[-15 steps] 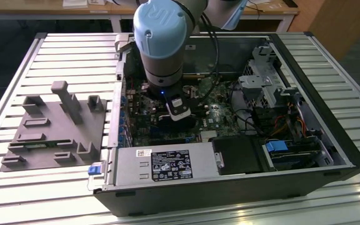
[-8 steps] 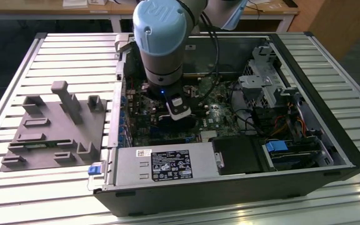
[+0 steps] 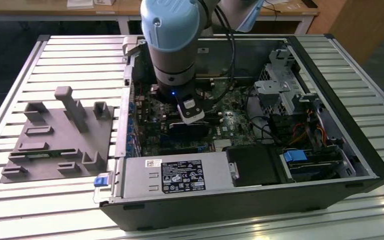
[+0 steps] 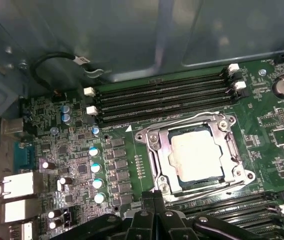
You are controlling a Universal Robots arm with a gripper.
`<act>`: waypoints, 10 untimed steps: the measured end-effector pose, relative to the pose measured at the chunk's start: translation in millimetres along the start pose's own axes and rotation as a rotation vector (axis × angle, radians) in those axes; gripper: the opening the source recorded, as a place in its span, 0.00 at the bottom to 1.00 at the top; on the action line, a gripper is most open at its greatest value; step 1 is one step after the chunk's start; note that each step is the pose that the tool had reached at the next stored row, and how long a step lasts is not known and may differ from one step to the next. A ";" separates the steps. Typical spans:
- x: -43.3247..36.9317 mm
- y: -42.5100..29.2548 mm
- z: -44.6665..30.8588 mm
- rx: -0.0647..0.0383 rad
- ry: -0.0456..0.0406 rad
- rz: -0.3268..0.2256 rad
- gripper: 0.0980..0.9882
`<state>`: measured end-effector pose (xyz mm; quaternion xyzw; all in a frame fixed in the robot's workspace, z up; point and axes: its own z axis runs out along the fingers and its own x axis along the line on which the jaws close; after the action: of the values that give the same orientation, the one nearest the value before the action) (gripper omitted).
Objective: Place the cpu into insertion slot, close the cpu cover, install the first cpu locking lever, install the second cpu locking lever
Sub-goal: 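Install the second cpu locking lever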
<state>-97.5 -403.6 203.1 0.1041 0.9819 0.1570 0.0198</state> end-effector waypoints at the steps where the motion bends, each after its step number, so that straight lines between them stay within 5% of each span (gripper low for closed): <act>1: -0.6 0.2 0.1 0.001 -0.0003 0.000 0.00; 10: -22.1 4.7 1.6 0.007 -0.0016 0.001 0.00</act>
<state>-74.9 -403.4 203.2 0.1047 0.9824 0.1536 0.0202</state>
